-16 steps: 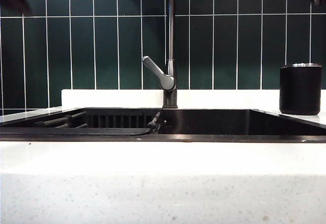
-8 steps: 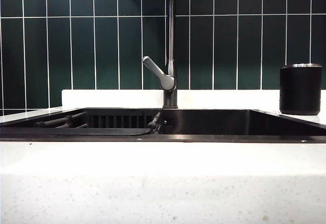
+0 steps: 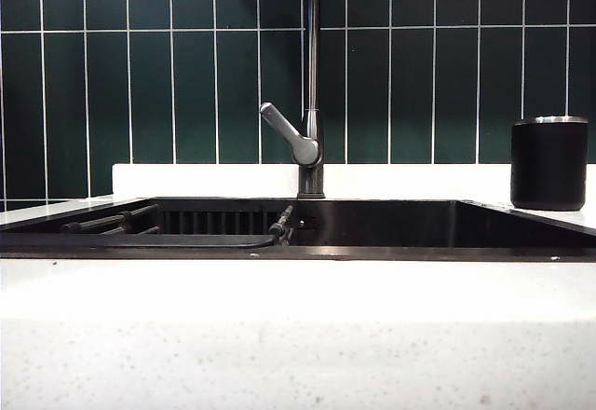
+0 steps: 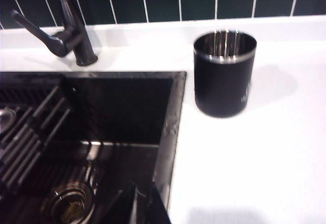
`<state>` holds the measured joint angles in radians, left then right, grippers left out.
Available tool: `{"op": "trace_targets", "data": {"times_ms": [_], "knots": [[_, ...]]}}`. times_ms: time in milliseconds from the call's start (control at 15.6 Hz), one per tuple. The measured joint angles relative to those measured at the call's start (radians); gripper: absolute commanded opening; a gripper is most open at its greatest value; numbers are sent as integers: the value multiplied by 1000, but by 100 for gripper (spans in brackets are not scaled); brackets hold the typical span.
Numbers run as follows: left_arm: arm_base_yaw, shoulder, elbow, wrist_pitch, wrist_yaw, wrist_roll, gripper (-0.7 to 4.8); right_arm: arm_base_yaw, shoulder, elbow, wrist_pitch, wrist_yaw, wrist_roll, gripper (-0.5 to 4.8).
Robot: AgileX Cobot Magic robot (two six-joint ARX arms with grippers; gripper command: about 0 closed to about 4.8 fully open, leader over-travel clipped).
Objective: Pick up the mug next to the sink, go to the faucet to get some water, pour the water into the sink, and finally put the mug back to its place.
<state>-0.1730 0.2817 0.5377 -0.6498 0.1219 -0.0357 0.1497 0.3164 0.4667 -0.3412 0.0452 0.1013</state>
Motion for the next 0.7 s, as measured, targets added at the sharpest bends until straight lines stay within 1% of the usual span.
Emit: {"op": "trace_targets", "data": {"times_ms": [192,256,320,449,513,577,641,705], "knots": [[0,-2,-27,110,-3,-3,-6,-2,-29,-50,-9,3,0,40],[0,0,-55,137,-3,-3,-5,-2,-26,-71,-41,4,0,40],[0,0,-87,152,-3,-3,-6,-2,-26,-78,-90,4,0,40],[0,0,-103,150,-2,-13,-6,-2,-26,-76,-116,3,3,40],[0,0,-106,161,-3,-45,-6,-2,-27,-76,-114,3,11,39],[0,-1,-122,187,-7,-83,-6,-2,-27,-76,-113,3,19,-2],[0,0,-152,219,-20,-114,-6,-2,-27,-80,-94,3,17,-8],[0,0,-171,243,-31,-126,-6,-2,-29,-94,-50,3,2,-8]]}}
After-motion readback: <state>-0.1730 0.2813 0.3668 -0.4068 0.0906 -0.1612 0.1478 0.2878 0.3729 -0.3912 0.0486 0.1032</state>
